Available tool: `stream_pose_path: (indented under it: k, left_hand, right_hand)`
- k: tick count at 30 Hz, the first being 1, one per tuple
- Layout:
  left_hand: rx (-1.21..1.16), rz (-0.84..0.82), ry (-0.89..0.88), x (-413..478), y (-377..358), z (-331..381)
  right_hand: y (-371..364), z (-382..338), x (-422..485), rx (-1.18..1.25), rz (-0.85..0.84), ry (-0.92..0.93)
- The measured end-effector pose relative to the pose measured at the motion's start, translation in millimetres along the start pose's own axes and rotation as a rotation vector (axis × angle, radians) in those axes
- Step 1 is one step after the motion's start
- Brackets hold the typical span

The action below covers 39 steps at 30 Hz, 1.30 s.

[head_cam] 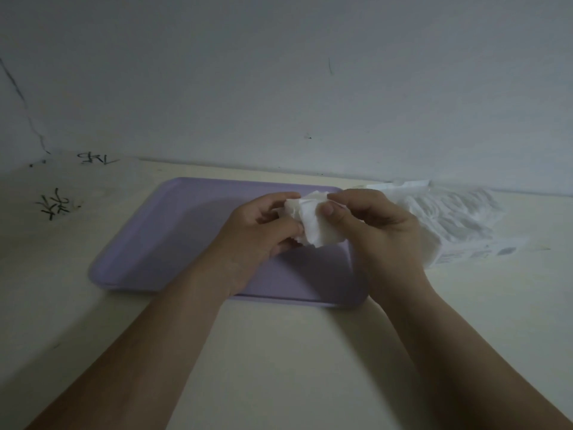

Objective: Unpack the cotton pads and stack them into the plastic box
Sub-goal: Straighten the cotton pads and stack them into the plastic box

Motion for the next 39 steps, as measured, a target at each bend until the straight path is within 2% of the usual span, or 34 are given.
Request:
stream_pose_path:
  k: [5, 10, 13, 18, 22, 25, 27, 29, 33, 37, 39]
  left_hand:
    - [0.055, -0.007, 0.022, -2, -4, -5]
    - [0.126, 0.03, -0.002, -3, -7, -8]
    - [0.087, 0.004, 0.007, -4, -8, -7]
    - [-0.004, -0.071, 0.01, -6, -14, -1]
    - [-0.118, -0.091, 0.079, -11, -19, 4]
    - [0.095, -0.027, 0.024, -17, -18, 5]
    - [0.283, -0.006, -0.038, -22, -22, 9]
    - [0.356, 0.007, -0.08, -27, -26, 17]
    - [0.383, -0.042, -0.098, -33, -34, 30]
    - [0.399, -0.057, -0.141, -34, -39, 39]
    - [0.371, -0.048, -0.177, -34, -44, 45]
  right_hand:
    - [0, 11, -5, 0.092, 0.054, -0.172]
    - [-2, 9, -9, -0.043, 0.089, -0.157]
    - [-4, 9, -11, -0.189, 0.066, -0.175]
    - [-13, 9, -11, -0.292, -0.201, -0.195]
    - [-17, 7, -14, -0.361, -0.311, -0.194]
    - [-25, 9, -21, -0.394, -0.398, -0.236]
    - [-29, 12, -25, -0.36, -0.417, -0.324]
    - [-31, 9, -28, -0.304, -0.421, -0.38]
    - [-34, 4, -26, -0.209, -0.403, -0.42]
    - [-32, -2, -15, 0.14, -0.353, -0.551]
    - [-24, -18, -10, 0.156, -0.363, -0.529]
Point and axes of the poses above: each hand's wrist, its own x-axis towards the middle knuckle, its own y-axis out of the back of the hand, z = x × y, the point moved 7 cm from there along x, towards the middle knuckle, and after that the axes turned 7 degrees about z, right-handed, at the moved point
